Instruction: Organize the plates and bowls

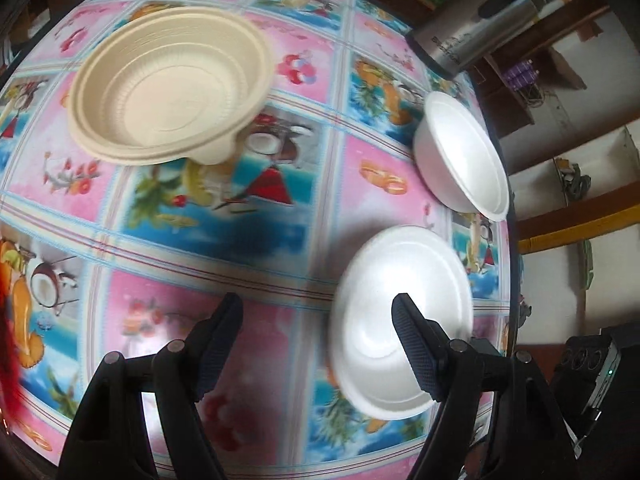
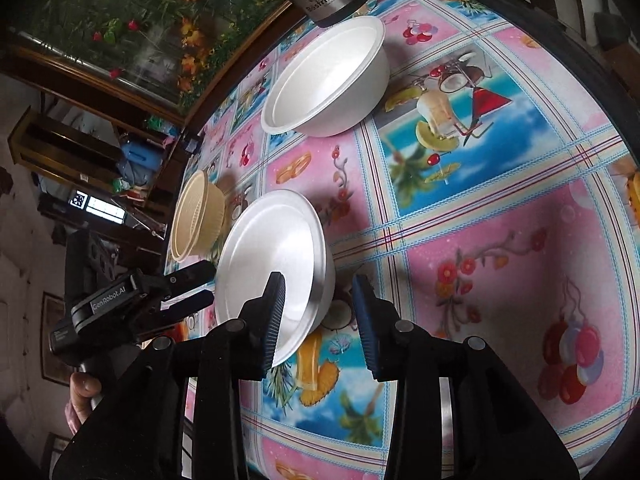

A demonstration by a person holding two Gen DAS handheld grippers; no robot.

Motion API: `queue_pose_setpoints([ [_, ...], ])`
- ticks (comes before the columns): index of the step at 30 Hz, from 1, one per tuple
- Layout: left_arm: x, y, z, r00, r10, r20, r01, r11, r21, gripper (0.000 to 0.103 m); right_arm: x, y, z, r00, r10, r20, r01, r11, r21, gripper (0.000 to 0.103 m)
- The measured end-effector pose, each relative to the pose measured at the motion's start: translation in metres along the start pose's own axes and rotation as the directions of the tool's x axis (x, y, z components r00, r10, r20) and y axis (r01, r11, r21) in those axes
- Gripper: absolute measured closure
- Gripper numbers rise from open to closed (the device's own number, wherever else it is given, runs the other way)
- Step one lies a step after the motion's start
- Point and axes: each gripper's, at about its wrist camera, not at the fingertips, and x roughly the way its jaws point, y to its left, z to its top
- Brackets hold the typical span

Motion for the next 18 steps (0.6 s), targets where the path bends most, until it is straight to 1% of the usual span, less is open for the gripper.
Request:
queue_pose_setpoints([
  [2, 0.004, -0.008, -0.001, 1.0, 0.002, -0.01, -0.002, 1.0, 0.018, 0.026, 0.002, 0.001, -0.002, 1.0, -0.002, -0.003, 0.002, 1.0, 0.001, 0.069],
  [4, 0.008, -0.014, -0.003, 1.0, 0.019, -0.011, -0.018, 0.999, 0.038, 0.026, 0.003, -0.002, -0.003, 1.0, -0.007, -0.004, 0.007, 1.0, 0.007, 0.069],
  [6, 0.01, -0.016, -0.005, 0.999, 0.035, 0.001, -0.035, 0.998, 0.049, 0.026, 0.004, -0.003, -0.003, 1.0, -0.019, -0.007, 0.02, 1.0, 0.01, 0.069],
  [7, 0.01, -0.016, -0.006, 0.999, 0.039, 0.01, -0.04, 0.998, 0.05, 0.028, 0.005, -0.005, -0.003, 1.0, -0.02, -0.008, 0.02, 1.0, 0.013, 0.069],
  [9, 0.009, -0.014, -0.006, 0.999, 0.041, 0.028, -0.042, 0.998, 0.042, 0.029, 0.006, -0.006, -0.003, 1.0, -0.019, -0.011, 0.019, 1.0, 0.024, 0.069],
  [11, 0.008, -0.013, -0.005, 0.999, 0.033, 0.042, -0.035, 0.999, 0.036, 0.042, 0.007, -0.007, -0.002, 1.0, -0.017, -0.005, 0.018, 0.999, 0.038, 0.069],
  [12, 0.008, -0.012, -0.004, 0.999, 0.028, 0.04, -0.03, 0.999, 0.04, 0.053, 0.007, -0.009, -0.002, 1.0, -0.021, -0.002, 0.021, 0.999, 0.044, 0.069],
  [13, 0.009, -0.012, -0.004, 0.999, 0.025, 0.034, -0.027, 0.999, 0.045, 0.061, 0.008, -0.009, -0.002, 1.0, -0.025, 0.0, 0.025, 0.999, 0.047, 0.069],
  [14, 0.01, -0.012, -0.004, 0.999, 0.025, 0.026, -0.026, 0.998, 0.053, 0.064, 0.008, -0.009, -0.002, 1.0, -0.028, 0.003, 0.028, 0.998, 0.053, 0.069],
  [16, 0.013, -0.013, -0.006, 1.0, 0.025, 0.016, -0.026, 0.998, 0.062, 0.081, 0.009, -0.009, -0.003, 1.0, -0.03, 0.006, 0.03, 0.998, 0.056, 0.069],
  [18, 0.016, -0.013, -0.007, 1.0, 0.016, 0.003, -0.017, 0.998, 0.066, 0.085, 0.009, -0.009, -0.003, 0.999, -0.033, 0.008, 0.032, 0.998, 0.055, 0.069],
])
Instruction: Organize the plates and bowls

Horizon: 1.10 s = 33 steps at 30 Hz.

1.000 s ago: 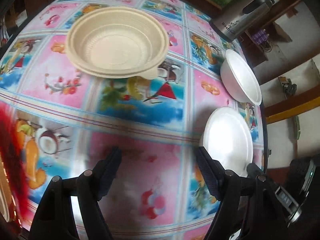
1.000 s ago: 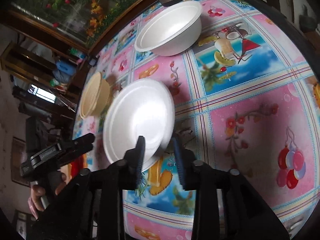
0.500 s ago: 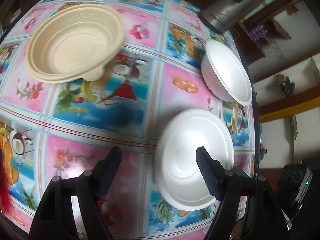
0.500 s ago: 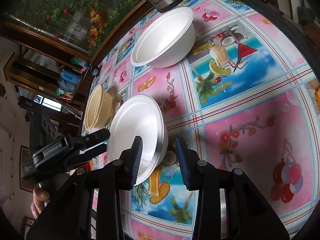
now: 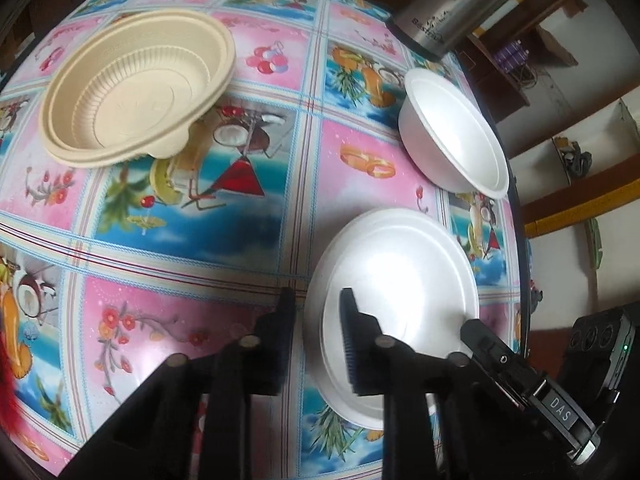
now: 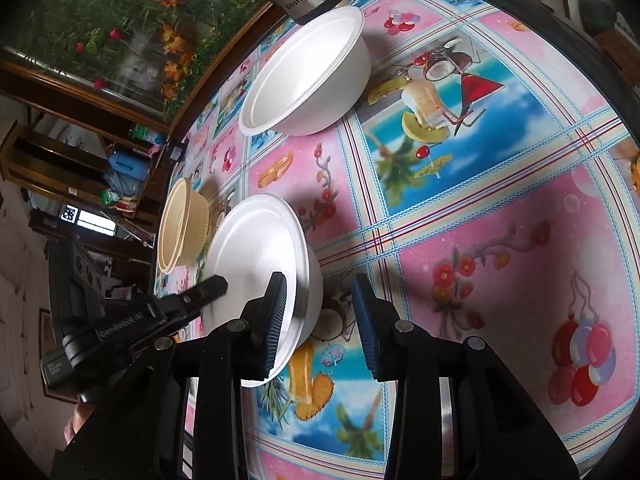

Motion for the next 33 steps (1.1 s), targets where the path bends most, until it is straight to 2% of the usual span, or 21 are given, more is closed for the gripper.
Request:
queue_pose_setpoints([
  [6, -0.004, -0.001, -0.001, 1.0, 0.011, 0.018, -0.011, 1.0, 0.02, 0.094, 0.002, 0.004, -0.001, 1.0, -0.021, 0.018, 0.021, 1.0, -0.008, 0.07],
  [12, -0.006, -0.003, -0.004, 1.0, 0.007, 0.028, -0.009, 0.999, 0.045, 0.096, 0.003, 0.005, -0.001, 0.999, -0.021, 0.032, 0.022, 1.0, -0.012, 0.088],
  [16, -0.009, -0.004, -0.006, 0.999, -0.007, 0.035, 0.005, 0.998, 0.062, 0.097, 0.003, 0.009, -0.002, 0.998, -0.034, 0.051, 0.035, 0.999, -0.018, 0.095],
  [25, -0.017, 0.005, -0.012, 0.999, -0.017, 0.042, 0.014, 0.998, 0.063, 0.097, 0.001, 0.021, -0.006, 0.997, -0.041, 0.059, 0.043, 0.998, -0.041, 0.097],
  [33, -0.049, 0.018, -0.021, 0.994, -0.001, 0.114, -0.007, 0.997, 0.076, 0.097, 0.004, 0.048, -0.016, 0.998, -0.013, 0.06, 0.018, 0.996, -0.086, 0.097],
])
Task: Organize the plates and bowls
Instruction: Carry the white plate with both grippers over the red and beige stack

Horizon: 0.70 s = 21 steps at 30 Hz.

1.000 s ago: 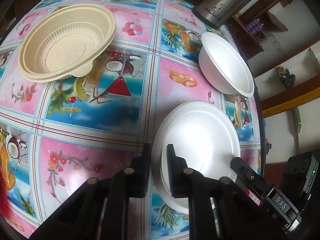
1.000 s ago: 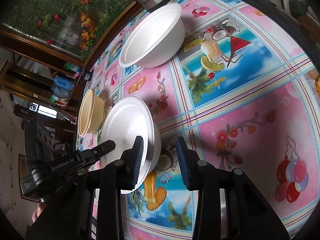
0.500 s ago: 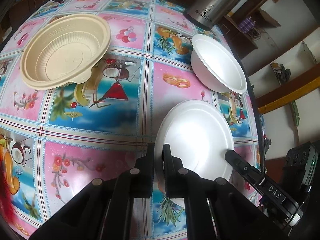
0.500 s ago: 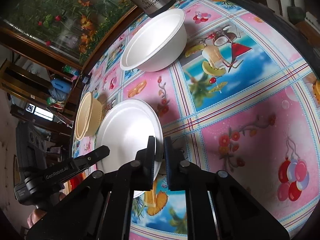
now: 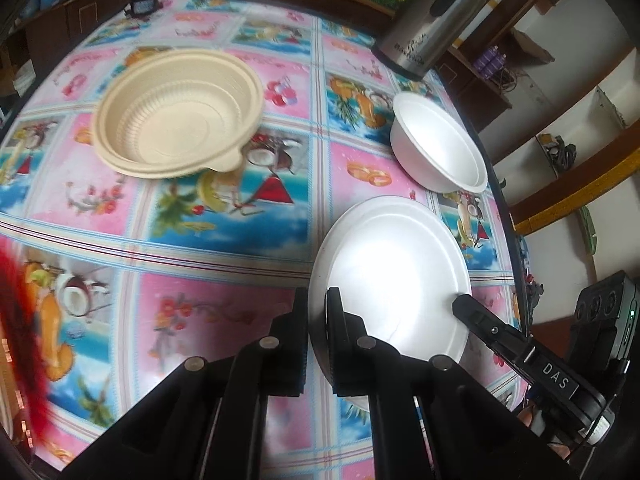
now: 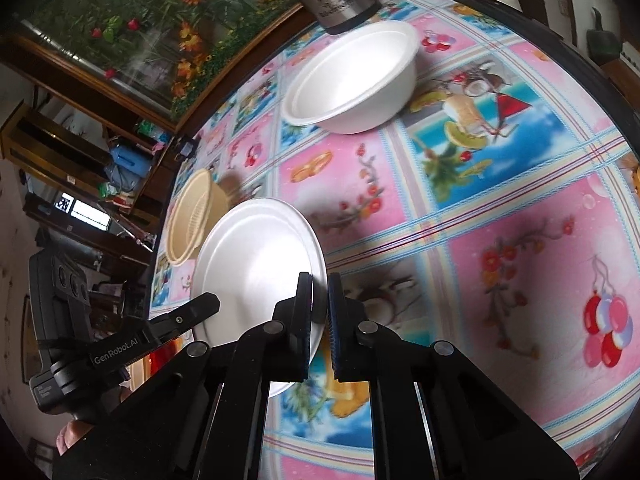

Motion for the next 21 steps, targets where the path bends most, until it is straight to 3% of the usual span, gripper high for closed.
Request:
queue_pose_setpoints([
  [11, -0.065, 0.039, -0.02, 0.988, 0.058, 0.145, -0.057, 0.998, -0.016, 0.096, 0.001, 0.067, -0.022, 0.998, 0.062, -0.008, -0.063, 0.992, -0.113, 0.096],
  [21, -0.122, 0.092, -0.044, 0.961, 0.128, 0.244, -0.109, 0.99, -0.088, 0.096, 0.015, 0.143, -0.054, 0.992, 0.116, -0.053, -0.125, 0.964, -0.236, 0.096],
])
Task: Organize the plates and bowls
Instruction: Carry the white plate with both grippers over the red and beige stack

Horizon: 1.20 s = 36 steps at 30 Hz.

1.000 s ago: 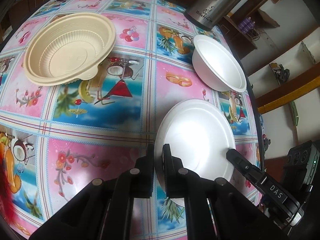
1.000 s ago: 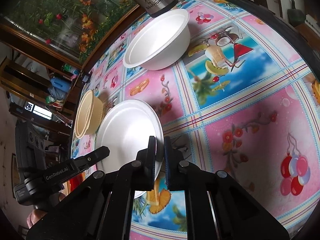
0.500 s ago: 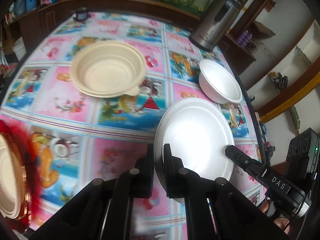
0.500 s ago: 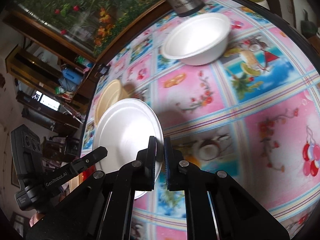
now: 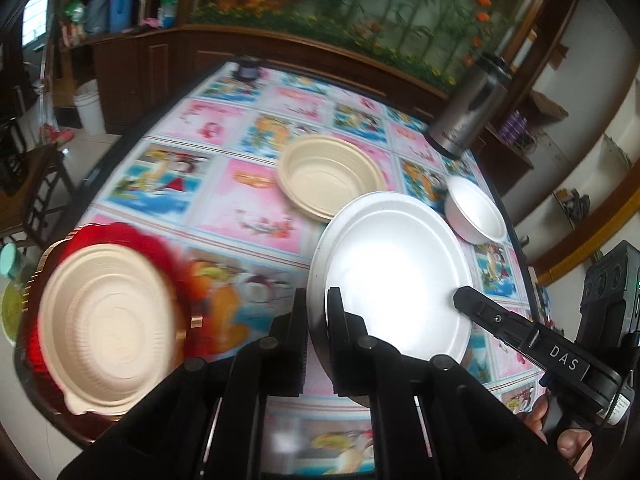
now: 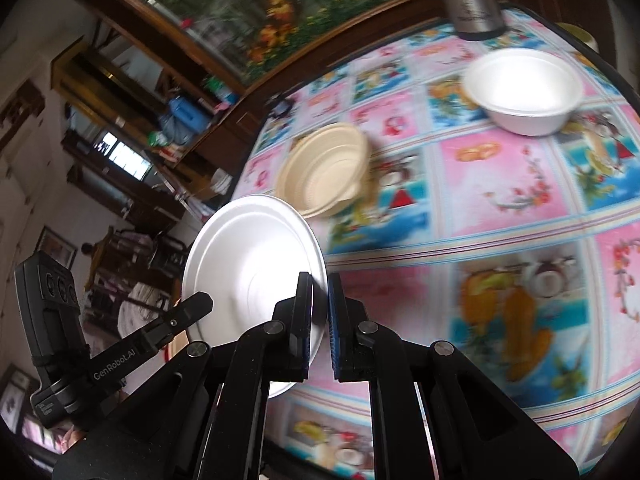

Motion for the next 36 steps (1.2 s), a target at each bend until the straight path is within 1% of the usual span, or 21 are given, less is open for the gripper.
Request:
queue_pose_setpoints([
  [7, -0.034, 0.047, -0.005, 0.997, 0.055, 0.052, -0.052, 0.997, -0.048, 0.096, 0.022, 0.056, -0.01, 0.999, 0.028, -0.028, -0.03, 0.996, -0.086, 0.096],
  [14, -0.059, 0.092, -0.007, 0.991, 0.106, 0.083, -0.097, 0.99, -0.103, 0.096, 0.051, 0.099, -0.023, 0.996, 0.051, -0.076, -0.062, 0.986, -0.153, 0.096],
  [20, -0.073, 0.119, -0.009, 0.983, 0.153, 0.099, -0.14, 0.982, -0.128, 0.096, 0.072, 0.134, -0.03, 0.992, 0.07, -0.109, -0.089, 0.978, -0.186, 0.096],
  [24, -0.085, 0.132, -0.007, 0.976, 0.182, 0.116, -0.167, 0.978, -0.128, 0.096, 0.08, 0.157, -0.033, 0.989, 0.088, -0.119, -0.112, 0.97, -0.215, 0.096],
  [30, -0.096, 0.147, -0.003, 0.963, 0.235, 0.135, -0.219, 0.968, -0.124, 0.095, 0.092, 0.182, -0.037, 0.986, 0.105, -0.132, -0.135, 0.96, -0.246, 0.096],
  [32, -0.094, 0.152, -0.004, 0.962, 0.24, 0.13, -0.223, 0.966, -0.13, 0.095, 0.096, 0.184, -0.04, 0.985, 0.103, -0.14, -0.136, 0.959, -0.25, 0.096],
  [36, -0.078, 0.16, -0.009, 0.968, 0.236, 0.089, -0.222, 0.964, -0.144, 0.095, 0.109, 0.178, -0.046, 0.982, 0.079, -0.171, -0.12, 0.963, -0.24, 0.096],
])
